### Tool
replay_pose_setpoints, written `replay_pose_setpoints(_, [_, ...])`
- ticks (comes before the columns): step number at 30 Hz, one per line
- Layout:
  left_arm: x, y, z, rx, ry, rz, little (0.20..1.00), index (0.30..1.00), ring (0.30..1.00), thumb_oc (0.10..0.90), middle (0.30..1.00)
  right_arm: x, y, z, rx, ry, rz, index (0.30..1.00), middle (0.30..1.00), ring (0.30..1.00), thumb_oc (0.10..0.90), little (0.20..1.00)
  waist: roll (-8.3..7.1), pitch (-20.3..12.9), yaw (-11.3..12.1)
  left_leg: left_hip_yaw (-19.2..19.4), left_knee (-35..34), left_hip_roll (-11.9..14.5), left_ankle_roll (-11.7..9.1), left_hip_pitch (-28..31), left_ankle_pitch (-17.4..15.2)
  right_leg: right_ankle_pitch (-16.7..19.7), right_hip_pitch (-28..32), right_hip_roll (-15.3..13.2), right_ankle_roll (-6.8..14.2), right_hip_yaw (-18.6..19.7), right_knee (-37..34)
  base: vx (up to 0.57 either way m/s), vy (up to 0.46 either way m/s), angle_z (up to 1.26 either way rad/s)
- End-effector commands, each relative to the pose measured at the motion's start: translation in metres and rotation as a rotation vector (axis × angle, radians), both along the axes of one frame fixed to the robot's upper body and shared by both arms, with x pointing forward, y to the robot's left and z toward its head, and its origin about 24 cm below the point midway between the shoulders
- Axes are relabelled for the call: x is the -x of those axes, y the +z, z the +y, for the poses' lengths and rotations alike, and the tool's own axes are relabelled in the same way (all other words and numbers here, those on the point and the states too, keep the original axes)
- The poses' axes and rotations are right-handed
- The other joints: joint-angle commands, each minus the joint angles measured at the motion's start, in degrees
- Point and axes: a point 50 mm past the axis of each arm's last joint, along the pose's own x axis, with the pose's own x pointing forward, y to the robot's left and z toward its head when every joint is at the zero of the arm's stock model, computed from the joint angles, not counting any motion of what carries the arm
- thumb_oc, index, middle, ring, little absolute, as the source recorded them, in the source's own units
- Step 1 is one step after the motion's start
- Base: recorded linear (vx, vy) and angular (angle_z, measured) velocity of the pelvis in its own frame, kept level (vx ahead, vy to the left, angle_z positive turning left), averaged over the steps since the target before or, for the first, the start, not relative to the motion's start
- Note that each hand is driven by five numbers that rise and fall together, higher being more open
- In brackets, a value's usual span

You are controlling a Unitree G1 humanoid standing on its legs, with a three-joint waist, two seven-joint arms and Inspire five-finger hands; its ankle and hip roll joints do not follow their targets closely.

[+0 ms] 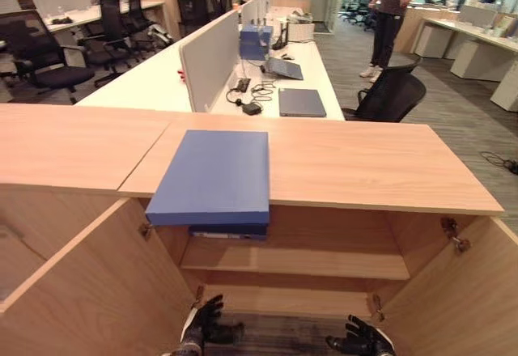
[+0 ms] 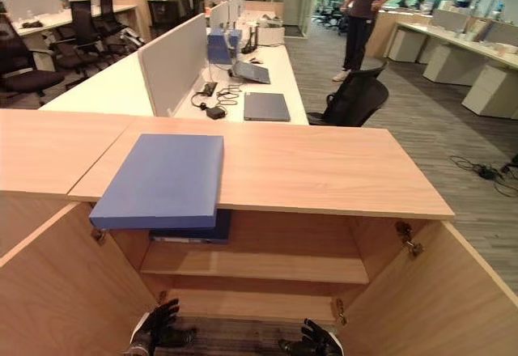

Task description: Put the empty folder in the office cabinet

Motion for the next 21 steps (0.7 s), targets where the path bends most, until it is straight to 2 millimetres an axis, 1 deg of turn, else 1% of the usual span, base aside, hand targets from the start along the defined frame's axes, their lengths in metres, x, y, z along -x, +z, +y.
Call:
replay_pose_setpoints(1, [-0.057, 0.049, 0.007, 0.070, 0.158, -0.337, 0.900, 0.900, 0.900, 0.800, 0.900, -0.058, 0.028, -0.010, 0.065, 0.022, -0.242, 0.900, 0.900, 0.900, 0.800, 0.900, -1.00, 2.95, 1.40, -3.11, -0.01, 1.88, -3.08, 0.79, -2.32, -8.21, 1.86, -0.25, -0.03, 0.62, 0.55, -0.03, -0.042, 0.20])
replay_pose_setpoints(3, [-0.061, 0.068, 0.009, 0.083, 0.192, -0.416, 0.900, 0.900, 0.900, 0.800, 0.900, -0.057, 0.028, -0.012, 0.074, 0.035, -0.234, 0.900, 0.900, 0.900, 0.800, 0.900, -0.82, 3.02, 1.58, -3.60, 0.09, 2.05, -3.17, 0.62, -2.15, -8.42, 2.09, 0.03, -0.17, 0.17, 0.51, -0.03, -0.039, 0.21])
replay_pose_setpoints(4, [-0.060, 0.068, 0.009, 0.082, 0.192, -0.416, 0.900, 0.900, 0.900, 0.800, 0.900, -0.057, 0.028, -0.011, 0.074, 0.036, -0.233, 0.900, 0.900, 0.900, 0.800, 0.900, -0.83, 3.01, 1.56, -3.61, 0.09, 2.05, -3.17, 0.62, -2.14, -8.42, 2.10, 0.03, -0.17, 0.16, 0.51, -0.02, -0.024, 0.17])
replay_pose_setpoints(5, [-0.065, 0.082, 0.012, 0.069, 0.201, -0.476, 0.900, 0.900, 0.900, 0.800, 0.900, -0.056, 0.028, -0.012, 0.081, 0.045, -0.231, 0.900, 0.900, 0.900, 0.800, 0.900, -0.71, 3.11, 1.69, -3.80, 0.18, 2.16, -3.25, 0.57, -2.09, -8.50, 2.14, 0.07, -0.22, 0.06, 0.50, -0.02, -0.021, 0.10])
replay_pose_setpoints(6, [-0.067, 0.091, 0.016, 0.041, 0.200, -0.512, 0.900, 0.900, 0.900, 0.800, 0.900, -0.056, 0.028, -0.012, 0.081, 0.053, -0.228, 0.900, 0.900, 0.900, 0.800, 0.900, -0.63, 3.15, 1.79, -3.97, 0.23, 2.24, -3.33, 0.58, -2.04, -8.59, 2.19, 0.16, -0.26, -0.07, 0.49, -0.03, -0.027, 0.04])
replay_pose_setpoints(7, [-0.069, 0.100, 0.021, -0.017, 0.188, -0.547, 0.900, 0.900, 0.900, 0.800, 0.900, -0.054, 0.027, -0.013, 0.084, 0.060, -0.221, 0.900, 0.900, 0.900, 0.800, 0.900, -0.59, 3.15, 1.92, -4.10, 0.27, 2.31, -3.40, 0.55, -2.01, -8.73, 2.32, 0.27, -0.33, -0.17, 0.45, 0.00, 0.000, 0.00])
replay_pose_setpoints(8, [-0.073, 0.111, 0.028, -0.126, 0.152, -0.586, 0.900, 0.900, 0.900, 0.800, 0.900, -0.053, 0.027, -0.015, 0.091, 0.066, -0.218, 0.900, 0.900, 0.900, 0.800, 0.900, -0.44, 3.12, 2.24, -4.27, 0.31, 2.42, -3.51, 0.51, -1.91, -8.85, 2.43, 0.33, -0.39, -0.26, 0.44, -0.03, -0.036, 0.04])
replay_pose_setpoints(9, [-0.078, 0.128, 0.038, -0.293, 0.131, -0.647, 0.900, 0.900, 0.900, 0.800, 0.900, -0.054, 0.028, -0.014, 0.102, 0.086, -0.221, 0.900, 0.900, 0.900, 0.800, 0.900, -0.39, 3.13, 2.77, -4.64, 0.34, 2.56, -3.65, 0.50, -1.84, -9.03, 2.64, 0.47, -0.54, -0.43, 0.42, -0.02, -0.037, 0.06])
replay_pose_setpoints(10, [-0.080, 0.138, 0.040, -0.342, 0.130, -0.685, 0.900, 0.900, 0.900, 0.800, 0.900, -0.053, 0.028, -0.015, 0.109, 0.094, -0.219, 0.900, 0.900, 0.900, 0.800, 0.900, -0.38, 3.09, 2.97, -4.79, 0.35, 2.67, -3.75, 0.47, -1.76, -9.12, 2.68, 0.52, -0.62, -0.50, 0.42, -0.01, -0.027, 0.09])
replay_pose_setpoints(11, [-0.079, 0.138, 0.040, -0.345, 0.131, -0.684, 0.900, 0.900, 0.900, 0.800, 0.900, -0.053, 0.028, -0.014, 0.108, 0.095, -0.220, 0.900, 0.900, 0.900, 0.800, 0.900, -0.42, 3.11, 2.88, -4.84, 0.36, 2.67, -3.77, 0.48, -1.76, -9.14, 2.72, 0.53, -0.64, -0.54, 0.42, 0.00, -0.025, 0.07])
replay_pose_setpoints(12, [-0.083, 0.154, 0.045, -0.487, 0.114, -0.750, 0.900, 0.900, 0.900, 0.800, 0.900, -0.053, 0.027, -0.015, 0.115, 0.088, -0.222, 0.900, 0.900, 0.900, 0.800, 0.900, -0.38, 2.94, 3.26, -5.08, 0.33, 2.92, -4.02, 0.46, -1.60, -9.31, 2.87, 0.68, -0.74, -0.66, 0.42, 0.00, -0.027, 0.08])
replay_pose_setpoints(14, [-0.085, 0.169, 0.049, -0.579, 0.131, -0.822, 0.900, 0.900, 0.900, 0.800, 0.900, -0.055, 0.028, -0.013, 0.110, 0.085, -0.235, 0.900, 0.900, 0.900, 0.800, 0.900, -0.38, 2.78, 3.57, -5.50, 0.31, 3.08, -4.25, 0.30, -1.45, -9.47, 3.00, 0.89, -0.77, -0.61, 0.39, 0.00, -0.026, 0.07])
replay_pose_setpoints(15, [-0.085, 0.170, 0.049, -0.582, 0.131, -0.822, 0.900, 0.900, 0.900, 0.800, 0.900, -0.055, 0.028, -0.013, 0.109, 0.085, -0.235, 0.900, 0.900, 0.900, 0.800, 0.900, -0.43, 2.77, 3.52, -5.54, 0.32, 3.09, -4.27, 0.26, -1.45, -9.48, 2.98, 0.91, -0.79, -0.64, 0.39, -0.01, -0.030, 0.13])
replay_pose_setpoints(16, [-0.086, 0.181, 0.049, -0.618, 0.158, -0.883, 0.900, 0.900, 0.900, 0.800, 0.900, -0.056, 0.029, -0.011, 0.108, 0.084, -0.245, 0.900, 0.900, 0.900, 0.800, 0.900, -0.39, 2.82, 3.81, -6.05, 0.41, 3.42, -4.46, -0.07, -1.01, -9.58, 2.93, 1.06, -0.87, -0.55, 0.39, -0.01, -0.032, 0.14])
replay_pose_setpoints(18, [-0.087, 0.196, 0.048, -0.717, 0.155, -0.960, 0.900, 0.900, 0.900, 0.800, 0.900, -0.057, 0.029, -0.008, 0.104, 0.093, -0.251, 0.900, 0.900, 0.900, 0.800, 0.900, -0.43, 2.75, 3.84, -6.48, 0.48, 3.58, -4.58, -0.12, -1.02, -9.57, 3.03, 1.15, -0.96, -0.58, 0.39, 0.00, -0.032, 0.12])
replay_pose_setpoints(19, [-0.086, 0.196, 0.048, -0.719, 0.155, -0.960, 0.900, 0.900, 0.900, 0.800, 0.900, -0.057, 0.029, -0.008, 0.104, 0.093, -0.251, 0.900, 0.900, 0.900, 0.800, 0.900, -0.47, 2.77, 3.81, -6.51, 0.49, 3.57, -4.59, -0.10, -1.03, -9.58, 3.07, 1.15, -0.96, -0.61, 0.39, 0.02, -0.014, 0.09])
replay_pose_setpoints(20, [-0.087, 0.200, 0.048, -0.760, 0.145, -0.985, 0.900, 0.900, 0.900, 0.800, 0.900, -0.056, 0.028, -0.007, 0.105, 0.102, -0.250, 0.900, 0.900, 0.900, 0.800, 0.900, -0.47, 2.66, 3.83, -6.67, 0.53, 3.51, -4.59, 0.14, -1.20, -9.61, 3.31, 1.19, -0.95, -0.61, 0.39, 0.03, -0.014, 0.12])
replay_pose_setpoints(21, [-0.086, 0.209, 0.050, -0.843, 0.141, -1.024, 0.900, 0.900, 0.900, 0.800, 0.900, -0.053, 0.027, -0.006, 0.106, 0.112, -0.245, 0.900, 0.900, 0.900, 0.800, 0.900, -0.38, 2.39, 3.81, -6.74, 0.53, 3.50, -4.68, 0.59, -1.48, -9.67, 3.56, 1.24, -0.94, -0.58, 0.39, 0.05, -0.025, 0.15])
